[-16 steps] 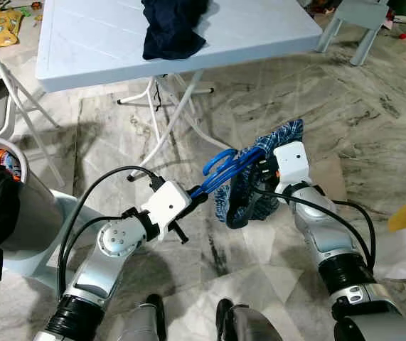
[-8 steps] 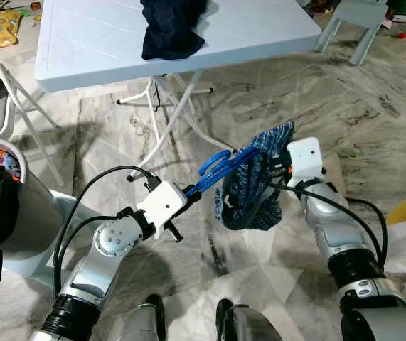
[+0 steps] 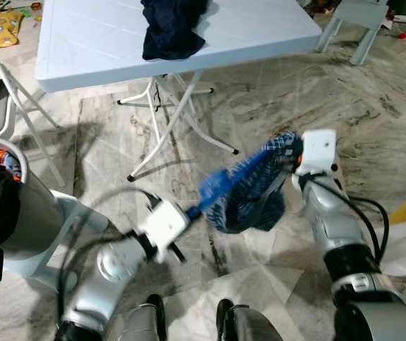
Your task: Hang hanger
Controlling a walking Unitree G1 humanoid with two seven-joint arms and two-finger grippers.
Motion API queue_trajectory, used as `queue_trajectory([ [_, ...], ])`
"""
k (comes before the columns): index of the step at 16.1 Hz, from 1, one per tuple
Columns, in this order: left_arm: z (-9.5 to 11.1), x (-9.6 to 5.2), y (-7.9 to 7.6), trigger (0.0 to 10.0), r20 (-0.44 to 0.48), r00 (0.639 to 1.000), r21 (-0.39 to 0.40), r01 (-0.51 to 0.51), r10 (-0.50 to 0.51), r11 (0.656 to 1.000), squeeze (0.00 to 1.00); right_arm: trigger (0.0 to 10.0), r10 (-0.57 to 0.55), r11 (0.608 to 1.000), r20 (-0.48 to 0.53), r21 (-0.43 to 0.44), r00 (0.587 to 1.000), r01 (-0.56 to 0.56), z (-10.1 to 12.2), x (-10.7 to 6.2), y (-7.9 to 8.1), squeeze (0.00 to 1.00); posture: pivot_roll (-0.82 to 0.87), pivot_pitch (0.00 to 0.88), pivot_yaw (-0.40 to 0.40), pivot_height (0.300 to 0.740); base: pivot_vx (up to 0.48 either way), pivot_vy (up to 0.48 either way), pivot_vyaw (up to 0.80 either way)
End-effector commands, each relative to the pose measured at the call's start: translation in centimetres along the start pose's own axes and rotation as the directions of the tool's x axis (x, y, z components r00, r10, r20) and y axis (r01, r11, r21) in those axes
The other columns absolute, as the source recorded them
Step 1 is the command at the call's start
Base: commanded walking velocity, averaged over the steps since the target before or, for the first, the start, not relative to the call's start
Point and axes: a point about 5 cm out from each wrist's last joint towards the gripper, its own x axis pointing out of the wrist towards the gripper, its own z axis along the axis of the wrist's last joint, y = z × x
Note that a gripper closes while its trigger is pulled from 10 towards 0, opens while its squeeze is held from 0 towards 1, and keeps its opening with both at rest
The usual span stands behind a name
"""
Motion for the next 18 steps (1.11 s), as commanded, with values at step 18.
queue_trajectory([
  [18, 0.9, -2.1, -0.9, 2.7, 0.106, 0.953, -0.266, -0.247, 0.283, 0.932, 0.00, 0.0, -0.355, 0.918, -0.162, 0.125, 0.921, 0.376, -2.5, 0.1, -5.0, 0.00, 0.06, 0.063, -0.061, 0.740, 0.000, 0.000, 0.00],
])
